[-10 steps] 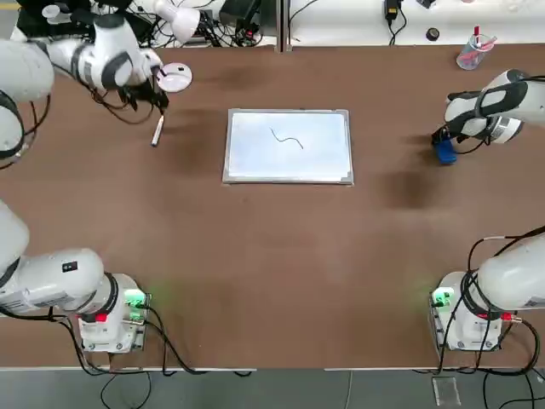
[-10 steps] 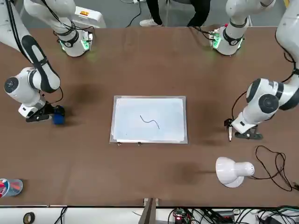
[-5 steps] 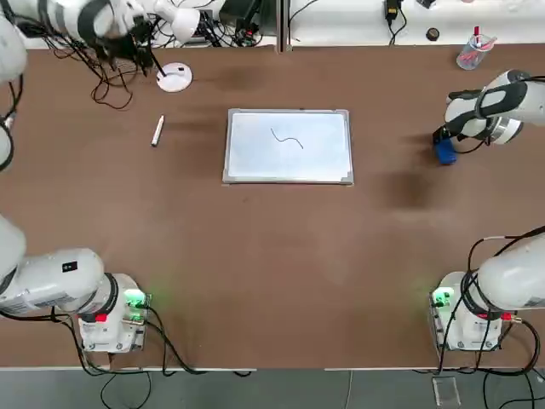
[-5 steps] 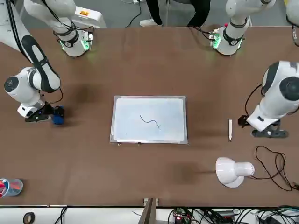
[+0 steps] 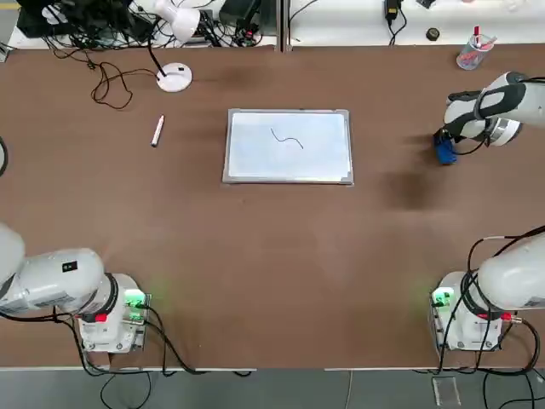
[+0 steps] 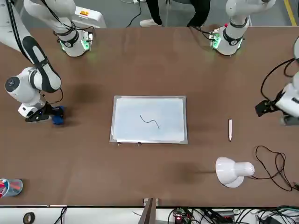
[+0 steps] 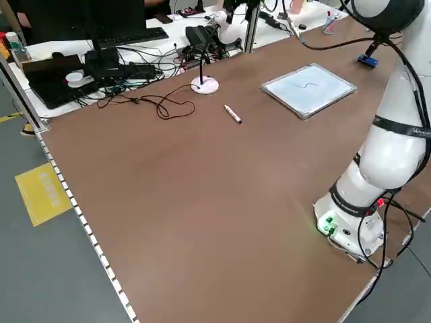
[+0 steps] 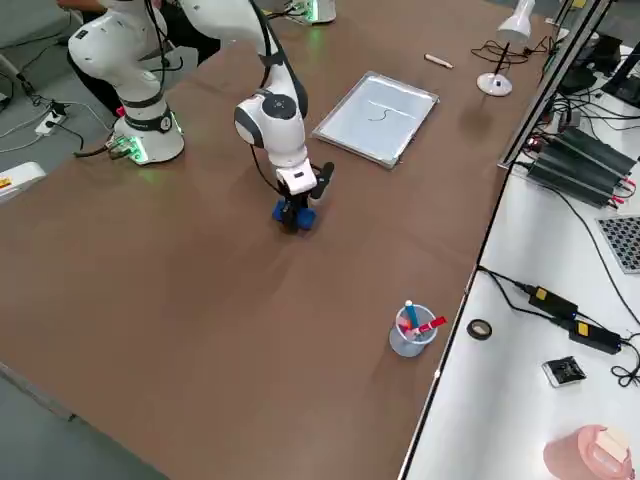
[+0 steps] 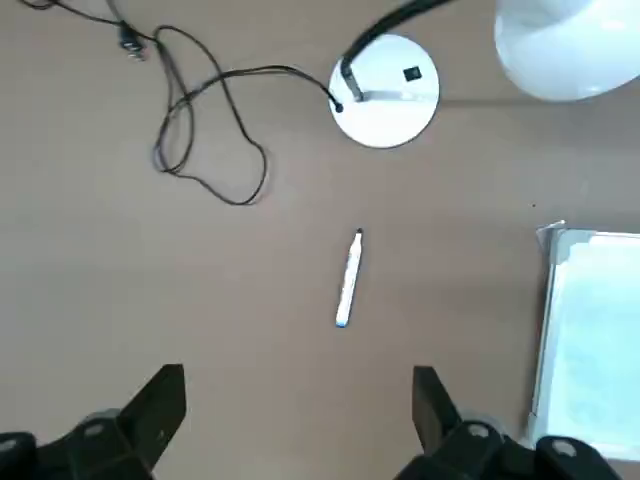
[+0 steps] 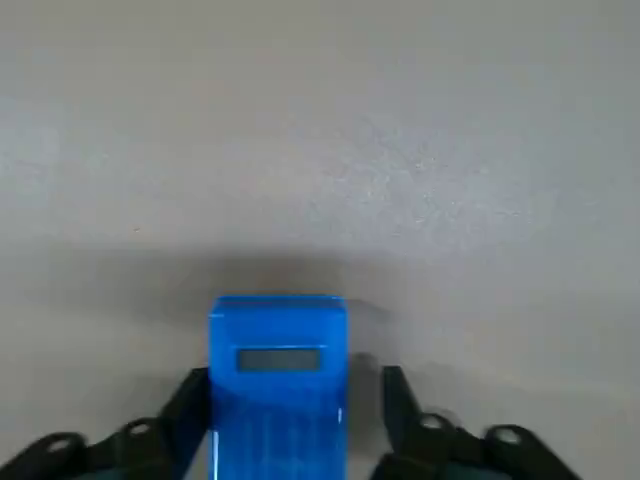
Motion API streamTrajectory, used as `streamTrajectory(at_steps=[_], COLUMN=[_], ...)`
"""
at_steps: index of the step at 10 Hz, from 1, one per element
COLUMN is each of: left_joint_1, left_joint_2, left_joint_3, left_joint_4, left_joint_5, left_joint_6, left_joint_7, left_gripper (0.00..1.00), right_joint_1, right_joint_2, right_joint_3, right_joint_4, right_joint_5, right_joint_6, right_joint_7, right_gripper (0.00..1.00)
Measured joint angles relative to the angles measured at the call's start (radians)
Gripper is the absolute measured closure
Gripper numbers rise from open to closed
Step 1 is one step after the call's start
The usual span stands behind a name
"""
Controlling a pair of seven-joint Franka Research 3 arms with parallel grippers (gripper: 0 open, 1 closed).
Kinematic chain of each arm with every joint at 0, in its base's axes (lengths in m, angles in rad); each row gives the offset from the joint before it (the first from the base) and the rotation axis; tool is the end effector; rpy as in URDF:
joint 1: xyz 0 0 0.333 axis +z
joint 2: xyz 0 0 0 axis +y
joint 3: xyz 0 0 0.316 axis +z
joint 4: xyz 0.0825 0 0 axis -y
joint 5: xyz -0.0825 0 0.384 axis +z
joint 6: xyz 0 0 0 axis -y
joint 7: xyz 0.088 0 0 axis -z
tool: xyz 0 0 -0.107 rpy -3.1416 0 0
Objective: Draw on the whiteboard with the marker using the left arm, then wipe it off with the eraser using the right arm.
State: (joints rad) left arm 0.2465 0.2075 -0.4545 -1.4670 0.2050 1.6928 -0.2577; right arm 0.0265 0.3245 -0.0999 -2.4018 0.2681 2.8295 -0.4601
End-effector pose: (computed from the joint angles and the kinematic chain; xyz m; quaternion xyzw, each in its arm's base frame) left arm 0.6175 -0.0826 0.5742 -0.9980 -0.0195 -0.0321 0.0507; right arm 0.5041 -0.0525 0.1913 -0.9955 -0.0711 -0.0603 0.0167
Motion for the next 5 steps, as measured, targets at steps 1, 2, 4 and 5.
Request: streamTrajectory(at_steps=[1,2,4,5], left_joint_1=[0.001,0.001,0.003,0.013], left_joint_2=[-0.014,-0.033,-0.074,-0.090], left_joint_3=[0.000,0.000,0.000,0.001], left_joint_4=[0.022,0.031,0.033,0.033], left_joint_5=[-0.005,-0.011,-0.042,-0.062], left_joint_6=[-0.020,-0.036,-0.078,-0.091], left_joint_7=[0.001,0.005,0.032,0.050], left_gripper=[0.00,0.00,0.00,0.00], right_joint_1=[0.000,0.000,0.001,0.001], right_joint_2=[0.000,0.000,0.000,0.000], right_joint_3=[0.000,0.000,0.000,0.000], right_joint_4=[0.000,0.000,0.000,0.000], right_joint_5=[0.000,0.000,0.000,0.000], right_joint_6=[0.000,0.000,0.000,0.000], right_joint_7=[0.000,0.000,0.005,0.010], right_gripper=[0.40,0.45,0.45,0.45])
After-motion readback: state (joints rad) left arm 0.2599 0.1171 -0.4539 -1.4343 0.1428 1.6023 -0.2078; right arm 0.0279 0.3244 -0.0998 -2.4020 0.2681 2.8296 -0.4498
